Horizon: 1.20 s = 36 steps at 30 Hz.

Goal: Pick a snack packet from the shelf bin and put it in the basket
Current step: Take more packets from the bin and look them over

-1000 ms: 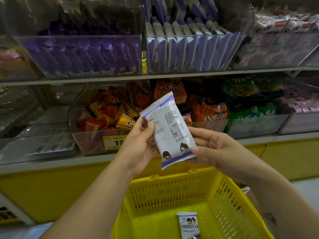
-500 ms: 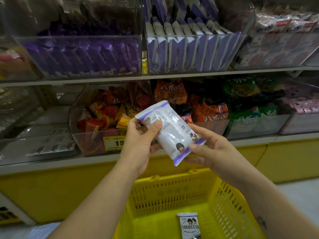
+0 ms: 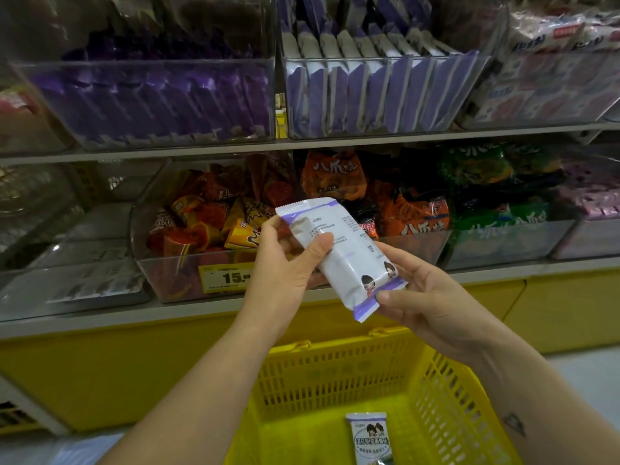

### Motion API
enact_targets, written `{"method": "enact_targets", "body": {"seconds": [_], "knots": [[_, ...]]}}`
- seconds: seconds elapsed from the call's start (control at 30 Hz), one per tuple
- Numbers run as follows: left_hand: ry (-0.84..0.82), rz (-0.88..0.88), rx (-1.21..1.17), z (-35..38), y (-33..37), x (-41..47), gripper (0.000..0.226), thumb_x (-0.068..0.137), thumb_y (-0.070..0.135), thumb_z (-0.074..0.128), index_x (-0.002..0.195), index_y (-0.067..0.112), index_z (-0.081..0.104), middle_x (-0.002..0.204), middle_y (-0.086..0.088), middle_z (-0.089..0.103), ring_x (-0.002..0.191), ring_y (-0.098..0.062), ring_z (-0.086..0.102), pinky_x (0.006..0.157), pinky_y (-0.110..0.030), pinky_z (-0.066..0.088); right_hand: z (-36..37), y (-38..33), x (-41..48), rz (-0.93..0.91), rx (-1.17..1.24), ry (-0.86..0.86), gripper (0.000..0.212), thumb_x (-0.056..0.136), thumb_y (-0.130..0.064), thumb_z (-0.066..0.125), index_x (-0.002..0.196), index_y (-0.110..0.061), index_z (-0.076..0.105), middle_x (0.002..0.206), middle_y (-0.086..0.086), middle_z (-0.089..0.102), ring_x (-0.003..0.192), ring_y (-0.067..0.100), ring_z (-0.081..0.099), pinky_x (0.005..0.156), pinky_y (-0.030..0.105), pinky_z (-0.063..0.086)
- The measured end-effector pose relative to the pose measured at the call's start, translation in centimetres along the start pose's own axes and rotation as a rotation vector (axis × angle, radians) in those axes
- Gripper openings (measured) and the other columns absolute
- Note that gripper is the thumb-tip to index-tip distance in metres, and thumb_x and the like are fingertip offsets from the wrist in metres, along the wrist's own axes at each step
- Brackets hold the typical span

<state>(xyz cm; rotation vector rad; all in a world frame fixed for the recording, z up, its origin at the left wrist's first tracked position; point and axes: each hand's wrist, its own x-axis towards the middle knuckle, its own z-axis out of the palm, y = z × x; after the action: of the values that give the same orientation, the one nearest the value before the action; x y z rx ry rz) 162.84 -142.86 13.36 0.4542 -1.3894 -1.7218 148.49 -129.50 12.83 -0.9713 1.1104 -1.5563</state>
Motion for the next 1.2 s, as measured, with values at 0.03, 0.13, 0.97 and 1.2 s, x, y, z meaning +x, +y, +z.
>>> {"method": "enact_targets", "body": {"seconds": [0.03,0.13,0.97,1.2], "knots": [[-0.008,0.002,0.008,0.0,0.0,0.0,0.058,0.063,0.036,0.075,0.115,0.028,0.05,0.112,-0.002,0.068,0.097,-0.018,0.071,0.062,-0.035,0.059,-0.1,-0.2,0.0,-0.008,-0.005,0.003,0.064,0.071,0.003,0.072,0.127,-0.024,0.059,0.123,0.004,0.067,0.105,0.024,0.068,0.075,0.028,0.057],[-0.025,-0.001,0.02,0.1,-0.2,0.2,0.059,0.064,0.034,0.075,0.116,0.034,0.047,0.109,-0.004,0.07,0.096,-0.019,0.071,0.061,-0.034,0.059,-0.2,-1.2,0.2,-0.016,-0.047,-0.011,0.055,0.081,-0.016,0.068,0.133,-0.024,0.053,0.126,0.004,0.066,0.108,0.025,0.066,0.075,0.029,0.057],[-0.249,-0.03,0.481,2.1,-1.3,2.1,0.1,0.071,0.034,0.067,0.147,0.052,0.003,0.121,0.041,0.053,0.107,0.019,0.053,0.085,-0.024,0.056,-0.2,-2.5,4.7,-0.111,-0.321,0.057,0.051,0.078,-0.04,0.063,0.127,-0.04,0.046,0.115,-0.012,0.069,0.106,0.013,0.068,0.078,0.025,0.057],[-0.207,-0.047,0.456,2.2,-2.2,2.6,0.103,0.07,0.022,0.066,0.154,0.034,0.006,0.123,0.028,0.057,0.102,0.009,0.062,0.076,-0.021,0.057,-0.5,-3.0,5.0,-0.068,-0.378,-0.05,0.047,0.086,-0.038,0.055,0.132,-0.041,0.045,0.116,-0.009,0.07,0.104,0.014,0.068,0.08,0.026,0.057]]}}
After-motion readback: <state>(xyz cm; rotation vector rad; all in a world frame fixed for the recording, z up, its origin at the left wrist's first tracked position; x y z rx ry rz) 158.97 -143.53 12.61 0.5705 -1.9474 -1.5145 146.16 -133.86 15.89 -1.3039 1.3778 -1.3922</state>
